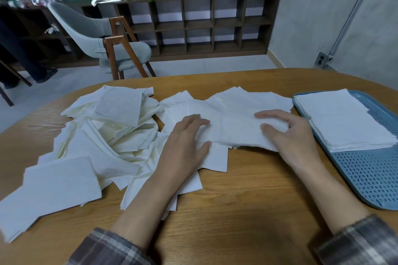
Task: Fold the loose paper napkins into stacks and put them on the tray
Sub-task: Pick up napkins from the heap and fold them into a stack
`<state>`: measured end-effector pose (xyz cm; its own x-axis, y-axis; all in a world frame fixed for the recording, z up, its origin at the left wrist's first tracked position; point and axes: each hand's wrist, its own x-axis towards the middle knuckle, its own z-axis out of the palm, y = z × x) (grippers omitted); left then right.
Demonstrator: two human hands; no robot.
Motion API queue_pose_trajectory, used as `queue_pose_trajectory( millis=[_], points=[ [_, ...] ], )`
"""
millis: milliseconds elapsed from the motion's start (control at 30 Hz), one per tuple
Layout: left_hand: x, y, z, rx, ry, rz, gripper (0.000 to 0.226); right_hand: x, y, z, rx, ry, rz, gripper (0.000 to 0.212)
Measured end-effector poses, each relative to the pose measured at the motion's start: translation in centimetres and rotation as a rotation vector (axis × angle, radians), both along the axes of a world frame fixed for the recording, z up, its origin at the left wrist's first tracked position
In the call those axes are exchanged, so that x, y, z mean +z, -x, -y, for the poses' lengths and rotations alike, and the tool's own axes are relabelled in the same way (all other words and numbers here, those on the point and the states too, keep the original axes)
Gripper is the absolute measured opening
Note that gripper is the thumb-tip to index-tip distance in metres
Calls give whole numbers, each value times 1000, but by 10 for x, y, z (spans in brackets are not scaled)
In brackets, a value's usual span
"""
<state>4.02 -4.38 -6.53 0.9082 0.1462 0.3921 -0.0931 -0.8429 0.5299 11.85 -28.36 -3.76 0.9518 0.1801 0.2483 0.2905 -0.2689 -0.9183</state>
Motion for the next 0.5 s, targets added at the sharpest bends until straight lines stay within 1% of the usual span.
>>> queue_pose_trajectory(
  millis=[100, 267, 400, 500],
  points=[
    [-5, -3, -2, 24, -22, -29, 45, -2, -2, 1, -65, -39, 9, 34],
    [-4, -3, 0, 26, -26, 10, 31, -6, -2, 1, -79, -63, -8, 35],
    [-2, -2, 1, 37, -39, 112, 19, -6, -2, 0, -91, -57, 14, 38],
    [4, 1, 2, 39, -53, 176, 14, -6, -2, -1, -92, -52, 34, 40]
  ],
)
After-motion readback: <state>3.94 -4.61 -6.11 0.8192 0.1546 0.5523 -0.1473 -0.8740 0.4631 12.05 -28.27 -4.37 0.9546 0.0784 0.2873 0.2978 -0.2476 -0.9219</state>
